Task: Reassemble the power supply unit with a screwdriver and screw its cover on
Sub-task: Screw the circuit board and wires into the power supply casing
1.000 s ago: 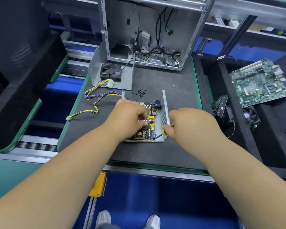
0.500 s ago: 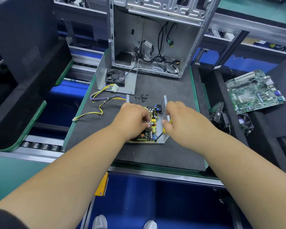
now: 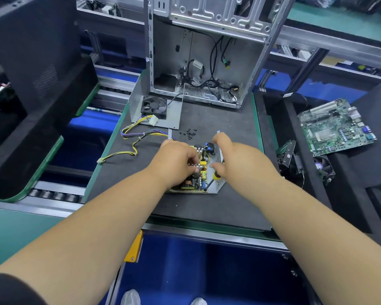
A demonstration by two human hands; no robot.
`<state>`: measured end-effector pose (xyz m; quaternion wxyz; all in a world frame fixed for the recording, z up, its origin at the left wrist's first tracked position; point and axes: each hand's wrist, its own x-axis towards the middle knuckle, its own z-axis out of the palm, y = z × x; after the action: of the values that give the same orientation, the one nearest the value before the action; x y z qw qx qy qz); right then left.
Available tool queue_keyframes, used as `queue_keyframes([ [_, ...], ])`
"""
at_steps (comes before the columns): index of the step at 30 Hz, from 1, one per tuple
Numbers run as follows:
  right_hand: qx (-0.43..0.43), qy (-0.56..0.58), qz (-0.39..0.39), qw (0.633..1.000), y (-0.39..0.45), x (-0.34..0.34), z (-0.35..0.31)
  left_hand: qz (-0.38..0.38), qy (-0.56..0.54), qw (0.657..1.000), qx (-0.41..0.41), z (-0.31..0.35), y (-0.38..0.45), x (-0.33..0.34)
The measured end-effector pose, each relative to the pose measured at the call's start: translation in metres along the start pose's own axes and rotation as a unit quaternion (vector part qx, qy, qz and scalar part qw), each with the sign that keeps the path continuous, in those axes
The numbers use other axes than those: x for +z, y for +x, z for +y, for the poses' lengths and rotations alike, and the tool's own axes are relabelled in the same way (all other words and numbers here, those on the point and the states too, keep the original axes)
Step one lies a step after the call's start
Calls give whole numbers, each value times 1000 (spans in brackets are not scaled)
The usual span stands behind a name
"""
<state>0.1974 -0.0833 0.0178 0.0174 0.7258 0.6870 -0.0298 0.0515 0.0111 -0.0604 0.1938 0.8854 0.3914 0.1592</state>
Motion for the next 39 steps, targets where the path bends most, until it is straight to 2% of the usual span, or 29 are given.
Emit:
queue_keyframes([
  [2,28,-90,22,995,1,5,-4,2,1,1000,1,-1,0,1],
  [3,30,-67,23,997,1,5,-3,2,2,1000,2,-1,0,1],
  [6,-13,138,-45,989,3,-3,3,0,4,1000,4,-1,0,0],
  [7,-29,137,-64,988,3,-5,5,1,4,1000,5,-1,0,1],
  [9,-29,18,-40,999,4,-6,4,4,0,1000,4,-1,0,1],
  [11,8,-115,-26,993,4,-4,0,1,5,1000,3,-1,1,1],
  [12,15,-129,-26,991,2,-3,0,-2,9,1000,3,-1,1,1],
  [13,14,-99,-28,995,1,-1,0,-2,10,1000,3,-1,1,2],
  [16,-40,98,-80,991,-1,-7,5,-1,4,1000,4,-1,1,1],
  [18,-63,73,-76,992,-1,-8,5,-3,2,1000,5,-2,1,1],
  [20,-40,-35,-21,998,1,-5,1,-5,5,1000,4,-2,1,1],
  [22,-11,-99,-9,995,2,0,1,-5,8,1000,3,-2,1,1],
  [24,-7,-13,-22,1000,0,1,7,-4,10,1000,1,-1,2,1],
  [26,-21,111,-78,991,0,-7,14,-7,12,1000,-2,-1,2,1],
  [27,-35,133,-102,985,0,-10,17,-8,11,1000,-2,-1,1,1],
  [29,-42,102,-90,990,1,-11,16,-7,9,1000,-1,-1,1,1],
  [32,-17,-50,-18,998,0,-4,6,-8,11,1000,-1,-1,1,1],
  [33,-12,-61,-9,998,-2,0,3,-7,10,1000,-1,-1,0,1],
  [35,-23,20,-18,999,-6,0,1,-4,5,1000,1,0,0,0],
  [37,-48,108,-66,991,-4,-7,4,-4,1,1000,-1,0,-1,0],
  [39,-54,94,-68,992,-2,-8,4,-3,0,1000,-1,-1,-1,0],
])
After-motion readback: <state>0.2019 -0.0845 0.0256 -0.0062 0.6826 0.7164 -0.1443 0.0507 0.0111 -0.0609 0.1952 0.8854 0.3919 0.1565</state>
